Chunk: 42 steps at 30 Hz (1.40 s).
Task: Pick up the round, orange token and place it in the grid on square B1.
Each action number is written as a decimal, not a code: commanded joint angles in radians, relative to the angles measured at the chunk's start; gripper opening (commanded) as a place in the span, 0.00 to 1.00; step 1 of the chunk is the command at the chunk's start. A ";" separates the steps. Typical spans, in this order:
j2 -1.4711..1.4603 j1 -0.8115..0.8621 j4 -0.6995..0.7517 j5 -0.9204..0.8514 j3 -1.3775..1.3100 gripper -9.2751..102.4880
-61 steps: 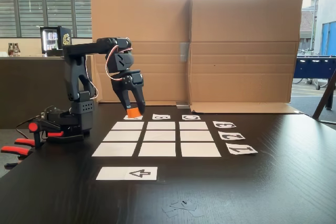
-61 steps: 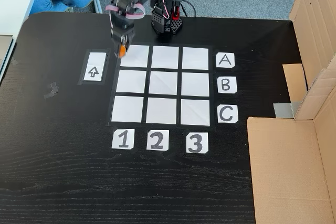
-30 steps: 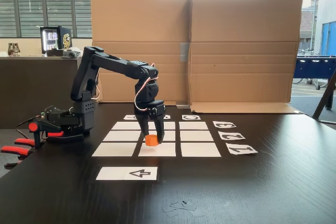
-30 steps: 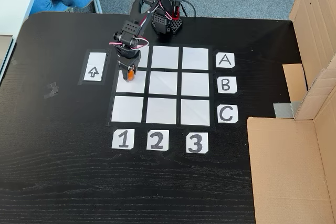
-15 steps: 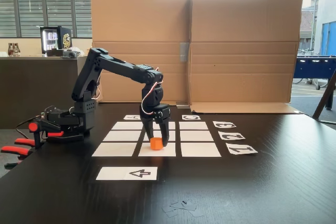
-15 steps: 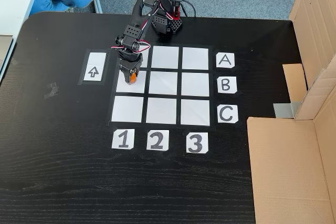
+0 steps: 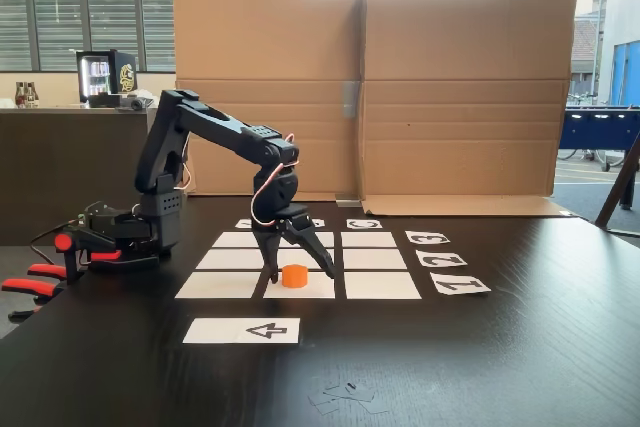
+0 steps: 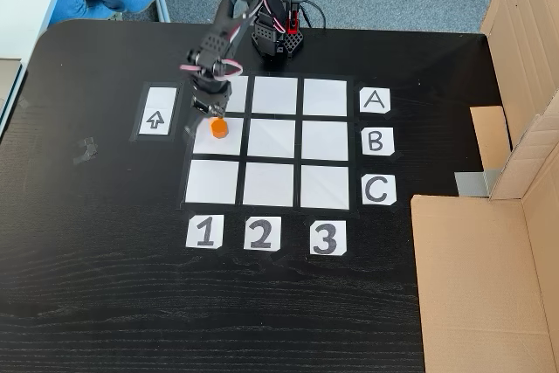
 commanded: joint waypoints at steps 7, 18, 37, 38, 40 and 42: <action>0.555 0.364 -0.449 -0.081 0.460 0.77; 1.170 0.973 -0.721 -0.092 0.879 0.08; 2.045 1.384 -0.359 -0.121 1.370 0.08; 2.045 1.385 -0.351 -0.121 1.368 0.08; 2.046 1.393 -0.350 -0.117 1.368 0.08; 2.046 1.394 -0.350 -0.115 1.368 0.08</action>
